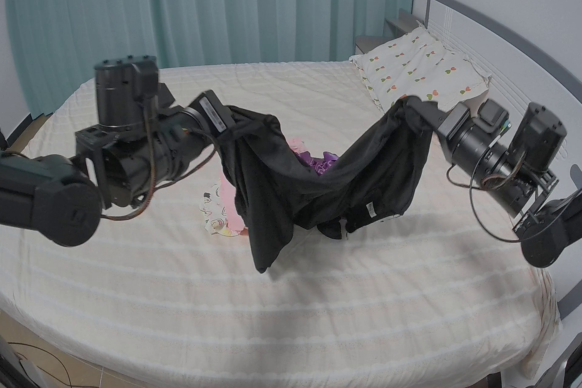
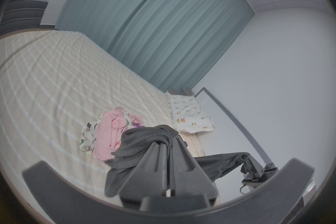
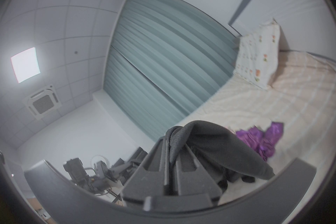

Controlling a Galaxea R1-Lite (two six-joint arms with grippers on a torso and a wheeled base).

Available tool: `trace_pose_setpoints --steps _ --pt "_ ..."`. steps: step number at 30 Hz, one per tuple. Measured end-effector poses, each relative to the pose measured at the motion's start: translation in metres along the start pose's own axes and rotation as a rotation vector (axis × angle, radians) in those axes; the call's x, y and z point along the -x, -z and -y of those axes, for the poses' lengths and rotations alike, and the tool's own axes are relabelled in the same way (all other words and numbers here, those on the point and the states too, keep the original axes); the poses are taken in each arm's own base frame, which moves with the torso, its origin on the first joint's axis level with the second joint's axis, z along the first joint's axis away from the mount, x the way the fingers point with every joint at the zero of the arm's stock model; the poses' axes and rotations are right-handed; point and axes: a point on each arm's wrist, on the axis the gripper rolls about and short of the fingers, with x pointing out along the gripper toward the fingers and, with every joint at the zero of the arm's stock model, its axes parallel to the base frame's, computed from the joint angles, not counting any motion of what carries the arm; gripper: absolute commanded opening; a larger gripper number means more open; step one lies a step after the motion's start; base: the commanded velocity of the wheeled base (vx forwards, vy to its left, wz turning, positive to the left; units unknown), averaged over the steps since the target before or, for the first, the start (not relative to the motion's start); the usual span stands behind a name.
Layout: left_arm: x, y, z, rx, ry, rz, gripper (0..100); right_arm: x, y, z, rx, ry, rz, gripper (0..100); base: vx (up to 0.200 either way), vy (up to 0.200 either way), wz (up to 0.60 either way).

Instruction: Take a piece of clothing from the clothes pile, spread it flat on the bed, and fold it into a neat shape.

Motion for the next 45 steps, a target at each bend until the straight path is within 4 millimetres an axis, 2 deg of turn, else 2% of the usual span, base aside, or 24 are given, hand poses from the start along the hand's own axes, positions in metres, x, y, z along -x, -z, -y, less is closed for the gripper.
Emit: trace_pose_setpoints --steps 3,10,15,24,35,45 --pt "0.017 -0.004 -0.002 0.001 -0.002 0.01 0 0.004 -0.006 -0.012 0.004 -0.03 0.007 0 0.0 0.0 0.0" --pt "0.038 0.015 -0.023 -0.013 -0.061 -0.056 0 0.018 0.014 -0.016 -0.014 -0.018 -0.087 0 0.0 0.0 0.0" --pt "0.045 0.026 -0.032 0.012 -0.089 -0.091 0 0.03 0.033 -0.01 -0.032 0.023 -0.176 0 -0.16 0.0 0.0" --pt "0.052 0.038 -0.042 0.02 -0.123 -0.135 0 0.041 0.049 -0.01 -0.047 0.048 -0.242 0 -0.2 0.0 0.0" --pt "0.061 0.045 -0.044 0.018 -0.151 -0.188 0 0.049 0.048 -0.017 -0.047 0.045 -0.233 0 -0.036 0.0 0.0" --pt "0.066 0.04 -0.042 0.032 -0.138 -0.173 0 0.051 0.049 -0.02 -0.047 0.034 -0.236 0 0.0 0.2 0.0"
